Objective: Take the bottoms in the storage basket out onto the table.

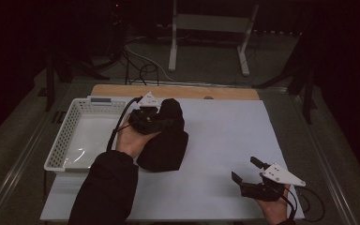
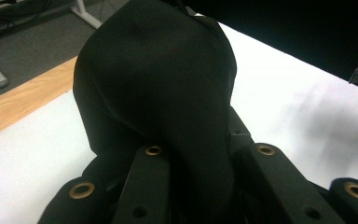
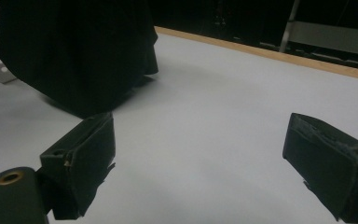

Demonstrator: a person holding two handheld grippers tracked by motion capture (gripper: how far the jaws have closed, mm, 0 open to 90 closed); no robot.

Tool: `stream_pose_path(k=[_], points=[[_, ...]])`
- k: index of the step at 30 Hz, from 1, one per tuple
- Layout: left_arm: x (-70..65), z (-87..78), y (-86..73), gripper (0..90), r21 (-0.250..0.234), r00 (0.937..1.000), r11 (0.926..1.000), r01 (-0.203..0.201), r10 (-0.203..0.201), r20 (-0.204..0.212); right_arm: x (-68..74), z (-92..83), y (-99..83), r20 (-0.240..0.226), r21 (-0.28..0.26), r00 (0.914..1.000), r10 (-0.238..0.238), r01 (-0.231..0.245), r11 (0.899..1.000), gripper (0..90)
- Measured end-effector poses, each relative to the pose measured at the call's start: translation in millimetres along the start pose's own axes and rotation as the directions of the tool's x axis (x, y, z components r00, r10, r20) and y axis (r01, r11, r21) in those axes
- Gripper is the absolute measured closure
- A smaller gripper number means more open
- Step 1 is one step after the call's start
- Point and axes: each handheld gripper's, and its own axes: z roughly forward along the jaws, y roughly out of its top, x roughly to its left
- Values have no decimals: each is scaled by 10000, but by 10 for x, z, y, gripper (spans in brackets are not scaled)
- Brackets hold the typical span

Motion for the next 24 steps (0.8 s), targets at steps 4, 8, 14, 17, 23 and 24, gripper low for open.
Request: stream_pose_path(k=[4,8,14,17,23,24], points=[[-24,41,12,781,-19,10000,10000,-15,15,71,0,0,0,-1,0,10000,0,0,10000,92],[-51,94,15,780,11,9998,10000,-39,39,172,0,-3,1,4,-6,10000,9,-9,10000,92],[-84,166,6,780,20,9995,10000,-87,86,317,-3,-6,1,-1,-17,10000,29,-29,10000,92],[-92,189,-10,780,36,9993,9999,-103,101,361,-4,-8,1,-5,-17,10000,31,-31,10000,92],[-96,257,-54,779,-22,9987,10000,73,-72,511,-1,-8,2,-1,-22,10000,39,-39,10000,92],[-97,269,-61,779,-8,9986,10000,74,-74,525,-2,-8,1,-2,-18,10000,48,-48,10000,92]])
